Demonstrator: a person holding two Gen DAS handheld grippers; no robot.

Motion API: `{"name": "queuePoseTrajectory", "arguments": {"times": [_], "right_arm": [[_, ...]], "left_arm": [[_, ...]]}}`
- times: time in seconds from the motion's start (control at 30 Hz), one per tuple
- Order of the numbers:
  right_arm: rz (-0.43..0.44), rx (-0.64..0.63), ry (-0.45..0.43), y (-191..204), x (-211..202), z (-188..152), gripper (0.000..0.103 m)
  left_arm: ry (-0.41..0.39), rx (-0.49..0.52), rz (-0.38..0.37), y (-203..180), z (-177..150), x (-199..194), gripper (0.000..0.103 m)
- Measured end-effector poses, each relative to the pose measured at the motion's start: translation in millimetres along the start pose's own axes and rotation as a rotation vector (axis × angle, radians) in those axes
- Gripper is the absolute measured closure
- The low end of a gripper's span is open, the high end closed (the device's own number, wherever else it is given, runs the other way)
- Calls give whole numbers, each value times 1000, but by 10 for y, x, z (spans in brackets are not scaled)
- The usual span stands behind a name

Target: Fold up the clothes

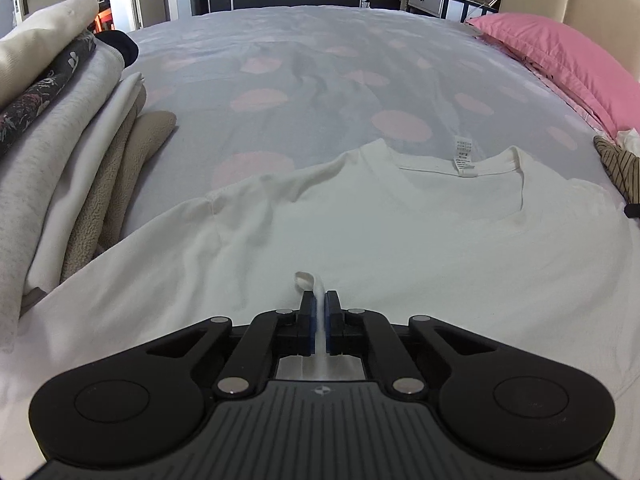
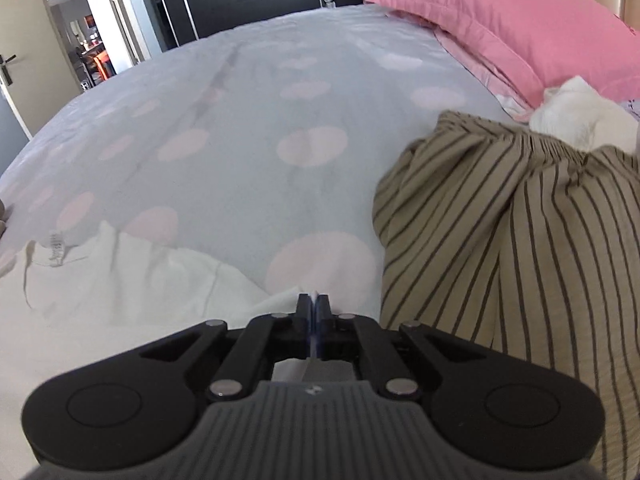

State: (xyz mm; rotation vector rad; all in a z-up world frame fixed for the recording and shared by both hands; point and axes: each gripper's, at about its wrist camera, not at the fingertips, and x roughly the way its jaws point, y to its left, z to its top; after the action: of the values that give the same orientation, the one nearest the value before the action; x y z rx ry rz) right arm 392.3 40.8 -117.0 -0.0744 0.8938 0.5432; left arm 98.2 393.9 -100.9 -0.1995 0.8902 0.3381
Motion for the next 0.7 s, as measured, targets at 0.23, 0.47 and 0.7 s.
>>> {"name": "queuePoseTrajectory", "arguments": {"times": [0.23,0.47,0.7], "right_arm": [[-34,83,5,-238,-280,-20,82],[27,22,35,-76,-886,-268,79],[150,14,99,234,-1503,-760,40]], "left_arm": [[3,-61,3,164,25,-191,88],[32,-29,25,349,-67,-777,78],[32,-53,71,822,-299,-1623,63]]}}
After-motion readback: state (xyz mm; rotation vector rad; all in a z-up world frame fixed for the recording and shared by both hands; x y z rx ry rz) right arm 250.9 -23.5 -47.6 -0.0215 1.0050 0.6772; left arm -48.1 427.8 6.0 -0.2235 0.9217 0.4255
